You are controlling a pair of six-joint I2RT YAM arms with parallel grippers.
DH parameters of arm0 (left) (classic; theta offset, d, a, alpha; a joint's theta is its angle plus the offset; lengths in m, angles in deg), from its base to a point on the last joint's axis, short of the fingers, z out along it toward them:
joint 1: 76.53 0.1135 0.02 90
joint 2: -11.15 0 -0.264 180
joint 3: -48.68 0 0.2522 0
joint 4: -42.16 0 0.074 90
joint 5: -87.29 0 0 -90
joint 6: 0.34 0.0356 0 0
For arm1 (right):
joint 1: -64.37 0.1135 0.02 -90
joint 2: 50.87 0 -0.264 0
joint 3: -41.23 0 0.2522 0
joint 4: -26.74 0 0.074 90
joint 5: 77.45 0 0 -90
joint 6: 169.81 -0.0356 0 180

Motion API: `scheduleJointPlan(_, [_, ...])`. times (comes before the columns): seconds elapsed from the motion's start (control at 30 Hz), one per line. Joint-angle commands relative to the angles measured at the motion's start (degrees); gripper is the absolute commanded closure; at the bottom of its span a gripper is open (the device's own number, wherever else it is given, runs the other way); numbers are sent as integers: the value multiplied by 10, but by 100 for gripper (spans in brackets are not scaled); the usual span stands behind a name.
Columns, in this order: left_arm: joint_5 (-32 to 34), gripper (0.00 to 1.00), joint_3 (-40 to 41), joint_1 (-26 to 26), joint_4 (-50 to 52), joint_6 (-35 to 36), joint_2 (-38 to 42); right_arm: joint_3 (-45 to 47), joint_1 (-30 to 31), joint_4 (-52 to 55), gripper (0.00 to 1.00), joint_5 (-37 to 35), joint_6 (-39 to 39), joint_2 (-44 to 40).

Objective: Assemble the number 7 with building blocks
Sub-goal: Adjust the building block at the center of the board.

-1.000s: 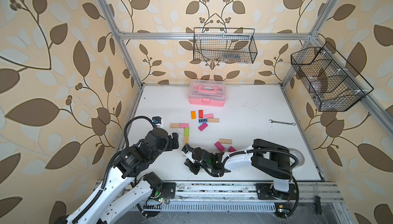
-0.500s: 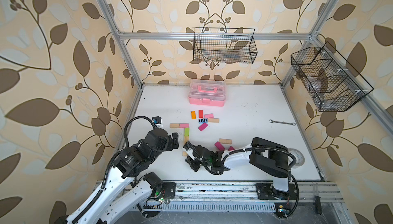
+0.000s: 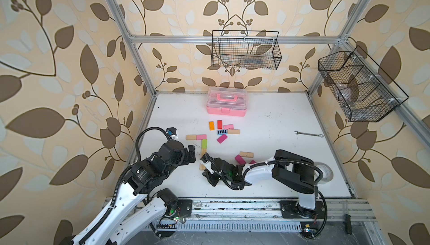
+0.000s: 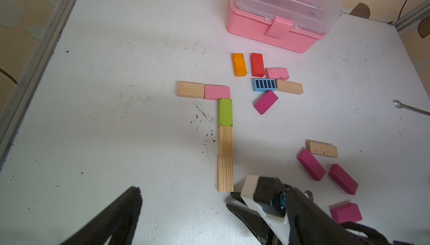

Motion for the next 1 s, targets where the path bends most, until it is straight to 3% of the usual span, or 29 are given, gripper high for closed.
scheduleJointPlan(0.0, [12,1,6,-3,-7,6,6,-13,-3,-1,78,-9,-3,14])
scheduleJointPlan(0.27, [13,1,6,-2,-7,7,5,-9,0,-3,78,-1,4,-1])
scheduleJointPlan(0.5, [13,1,6,-2,-7,6,3,35,-3,-11,78,-1,6,-64])
scheduleJointPlan(0.77, [20,1,10,-2,-18,6,-23,99,-51,-7,77,4,11,-153])
scheduleJointPlan(0.97, [26,1,4,2,-38,9,-90,109,-105,30,77,13,32,-195])
